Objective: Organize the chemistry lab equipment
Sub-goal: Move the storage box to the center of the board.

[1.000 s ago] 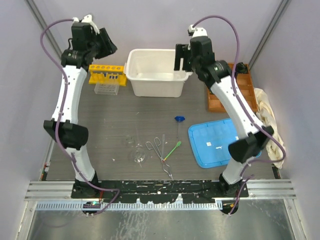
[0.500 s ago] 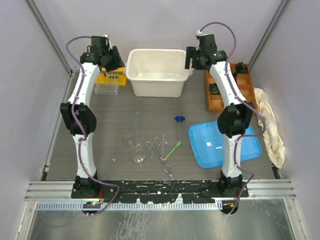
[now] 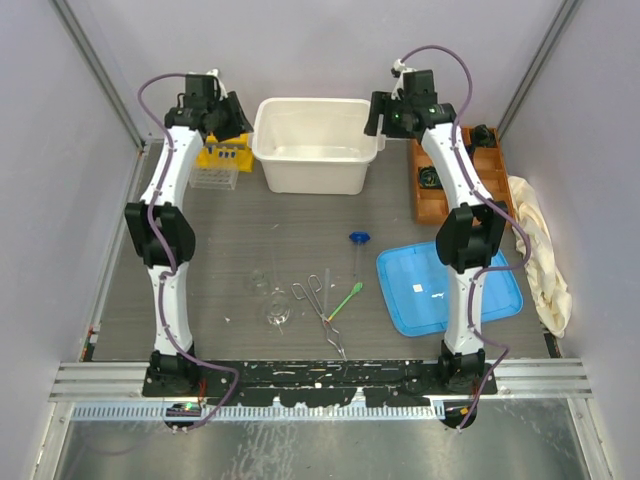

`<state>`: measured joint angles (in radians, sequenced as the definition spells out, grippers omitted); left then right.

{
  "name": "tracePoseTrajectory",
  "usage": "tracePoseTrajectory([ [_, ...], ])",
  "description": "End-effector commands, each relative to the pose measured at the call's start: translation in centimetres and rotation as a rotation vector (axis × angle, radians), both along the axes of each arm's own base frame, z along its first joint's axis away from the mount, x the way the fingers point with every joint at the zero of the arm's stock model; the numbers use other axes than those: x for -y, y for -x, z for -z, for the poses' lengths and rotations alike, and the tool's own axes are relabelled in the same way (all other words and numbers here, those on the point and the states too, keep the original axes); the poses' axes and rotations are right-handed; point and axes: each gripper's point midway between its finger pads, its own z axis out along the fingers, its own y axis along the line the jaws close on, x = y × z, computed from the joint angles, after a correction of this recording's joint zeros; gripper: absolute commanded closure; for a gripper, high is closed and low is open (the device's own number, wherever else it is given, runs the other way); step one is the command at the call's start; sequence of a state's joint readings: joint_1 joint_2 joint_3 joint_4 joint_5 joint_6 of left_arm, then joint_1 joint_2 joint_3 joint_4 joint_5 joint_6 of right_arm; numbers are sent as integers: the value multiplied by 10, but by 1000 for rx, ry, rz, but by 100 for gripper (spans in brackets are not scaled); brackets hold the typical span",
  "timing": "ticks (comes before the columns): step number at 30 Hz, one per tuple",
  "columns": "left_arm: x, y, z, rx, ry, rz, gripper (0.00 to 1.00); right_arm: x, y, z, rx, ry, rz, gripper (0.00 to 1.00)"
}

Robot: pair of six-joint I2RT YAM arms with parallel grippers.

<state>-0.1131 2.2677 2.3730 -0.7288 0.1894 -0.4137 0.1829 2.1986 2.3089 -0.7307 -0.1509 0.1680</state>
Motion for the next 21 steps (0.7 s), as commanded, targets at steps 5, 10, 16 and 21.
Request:
tracePoseTrajectory([
  [5,10,-17,-9,54,83,29,59,-11,-3,4,18,-23,-33,22],
  [10,20,-17,-5,42,126,56,60,-12,-3,21,-18,-17,-32,27],
  [16,36,-8,1,19,134,104,61,-25,3,36,-53,-7,-57,41],
  [21,46,8,13,-31,119,140,62,-37,14,44,-74,10,-74,61],
])
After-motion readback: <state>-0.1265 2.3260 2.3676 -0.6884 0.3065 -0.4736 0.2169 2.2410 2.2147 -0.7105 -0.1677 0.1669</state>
